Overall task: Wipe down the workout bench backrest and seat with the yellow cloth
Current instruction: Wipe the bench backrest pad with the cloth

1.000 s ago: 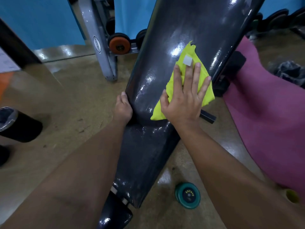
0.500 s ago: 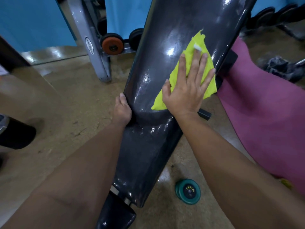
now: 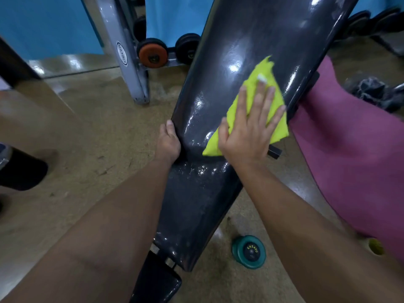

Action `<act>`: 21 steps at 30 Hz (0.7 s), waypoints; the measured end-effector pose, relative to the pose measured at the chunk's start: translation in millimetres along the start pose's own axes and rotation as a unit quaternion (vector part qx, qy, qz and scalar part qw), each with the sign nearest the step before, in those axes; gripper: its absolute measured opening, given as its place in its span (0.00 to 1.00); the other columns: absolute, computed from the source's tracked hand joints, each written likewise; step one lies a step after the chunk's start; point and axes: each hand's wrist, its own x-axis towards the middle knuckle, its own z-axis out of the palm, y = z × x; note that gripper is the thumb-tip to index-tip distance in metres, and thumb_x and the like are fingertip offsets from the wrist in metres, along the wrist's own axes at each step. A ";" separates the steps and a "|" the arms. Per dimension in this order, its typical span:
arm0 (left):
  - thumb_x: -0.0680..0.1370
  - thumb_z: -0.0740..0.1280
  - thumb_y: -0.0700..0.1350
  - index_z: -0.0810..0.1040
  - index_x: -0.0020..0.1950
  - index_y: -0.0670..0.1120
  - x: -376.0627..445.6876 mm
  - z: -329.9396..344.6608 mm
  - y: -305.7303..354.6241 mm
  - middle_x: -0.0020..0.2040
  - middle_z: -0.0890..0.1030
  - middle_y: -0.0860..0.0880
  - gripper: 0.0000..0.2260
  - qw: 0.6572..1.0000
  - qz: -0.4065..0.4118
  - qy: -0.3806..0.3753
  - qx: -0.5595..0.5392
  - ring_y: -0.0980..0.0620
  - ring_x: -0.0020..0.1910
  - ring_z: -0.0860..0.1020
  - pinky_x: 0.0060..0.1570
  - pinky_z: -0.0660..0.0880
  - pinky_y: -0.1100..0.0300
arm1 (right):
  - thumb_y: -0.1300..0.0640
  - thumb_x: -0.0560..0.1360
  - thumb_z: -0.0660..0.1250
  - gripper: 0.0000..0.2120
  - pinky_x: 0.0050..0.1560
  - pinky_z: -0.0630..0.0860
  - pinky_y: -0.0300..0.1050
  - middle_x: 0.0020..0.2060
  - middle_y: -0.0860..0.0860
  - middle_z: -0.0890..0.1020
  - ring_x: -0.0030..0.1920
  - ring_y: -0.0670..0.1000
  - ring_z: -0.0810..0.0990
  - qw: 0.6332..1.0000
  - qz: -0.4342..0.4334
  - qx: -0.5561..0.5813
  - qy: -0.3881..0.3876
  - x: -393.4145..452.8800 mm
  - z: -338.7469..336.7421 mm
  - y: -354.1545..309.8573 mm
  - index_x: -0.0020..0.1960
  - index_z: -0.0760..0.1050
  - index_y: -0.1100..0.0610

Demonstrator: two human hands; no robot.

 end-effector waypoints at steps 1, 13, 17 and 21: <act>0.84 0.48 0.54 0.70 0.63 0.40 0.6 -0.5 0.4 0.62 0.75 0.41 0.21 1.000 0.002 -0.004 -0.002 0.42 0.64 0.71 0.58 0.61 0.61 | 0.45 0.78 0.61 0.35 0.79 0.47 0.71 0.81 0.62 0.58 0.82 0.64 0.54 0.999 -0.045 -0.003 -0.009 -10.9 2.4 2.4 0.82 0.60 0.57; 0.83 0.48 0.56 0.65 0.71 0.42 3.1 -2.9 -3.5 0.70 0.70 0.42 0.24 1.000 -0.003 -0.020 0.005 0.44 0.70 0.67 0.67 0.58 0.57 | 0.45 0.78 0.61 0.35 0.78 0.47 0.71 0.79 0.63 0.62 0.81 0.64 0.55 0.996 -0.084 -0.025 -0.020 2.7 8.8 -9.8 0.81 0.61 0.58; 0.83 0.47 0.56 0.63 0.74 0.43 3.2 -4.8 -0.2 0.73 0.67 0.43 0.24 0.999 -0.017 -0.028 0.010 0.45 0.72 0.64 0.68 0.55 0.58 | 0.45 0.79 0.62 0.34 0.79 0.50 0.69 0.79 0.62 0.64 0.81 0.62 0.56 0.991 -0.130 -0.040 -0.017 -13.4 6.8 13.0 0.81 0.63 0.56; 0.84 0.48 0.54 0.69 0.65 0.41 1.2 -5.0 -1.5 0.64 0.74 0.42 0.21 1.000 0.007 -0.021 -0.001 0.43 0.65 0.70 0.62 0.61 0.58 | 0.45 0.79 0.61 0.34 0.78 0.43 0.69 0.80 0.63 0.62 0.82 0.64 0.54 0.999 -0.024 -0.029 0.019 9.0 3.9 8.6 0.82 0.61 0.57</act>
